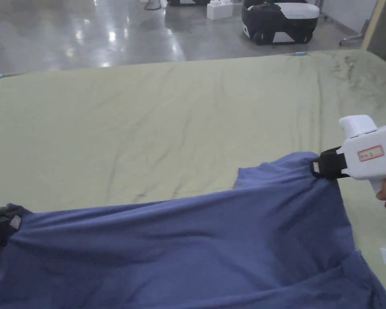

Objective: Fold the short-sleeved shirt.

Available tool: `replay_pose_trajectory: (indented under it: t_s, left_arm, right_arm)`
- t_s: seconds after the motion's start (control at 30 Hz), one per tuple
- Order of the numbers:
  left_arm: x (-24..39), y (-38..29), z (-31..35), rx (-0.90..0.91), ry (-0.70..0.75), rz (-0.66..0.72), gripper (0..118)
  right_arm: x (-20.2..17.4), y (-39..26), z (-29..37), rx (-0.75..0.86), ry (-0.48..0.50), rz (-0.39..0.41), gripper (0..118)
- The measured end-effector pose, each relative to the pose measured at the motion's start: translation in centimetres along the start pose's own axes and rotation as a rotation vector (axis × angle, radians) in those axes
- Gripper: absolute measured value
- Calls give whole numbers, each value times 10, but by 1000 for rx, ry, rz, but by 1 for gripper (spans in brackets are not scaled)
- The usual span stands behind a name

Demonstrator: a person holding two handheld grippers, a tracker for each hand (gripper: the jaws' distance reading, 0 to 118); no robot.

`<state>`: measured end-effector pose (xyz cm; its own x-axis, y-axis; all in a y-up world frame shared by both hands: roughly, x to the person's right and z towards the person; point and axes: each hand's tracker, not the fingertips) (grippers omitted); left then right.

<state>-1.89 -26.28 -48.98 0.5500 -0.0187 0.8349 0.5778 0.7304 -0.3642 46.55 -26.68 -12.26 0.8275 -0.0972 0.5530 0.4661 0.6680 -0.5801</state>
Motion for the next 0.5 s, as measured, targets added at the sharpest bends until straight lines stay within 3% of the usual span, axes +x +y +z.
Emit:
replay_pose_trajectory:
  t_s: [0.17,0.33,0.4,0.5]
  left_arm:
    - [-7,-33,59,-11,-41,1,1]
    - [-7,-103,93,-58,-151,80,1]
    - [-3,-133,90,-96,-168,103,1]
    - [2,-175,68,-194,-162,131,1]
  right_arm:
    - [4,-51,93,74,124,-42,5]
    - [-14,-139,130,-4,79,13,5]
    - [-21,-173,121,-71,31,54,5]
    - [-24,-219,96,-157,-15,46,5]
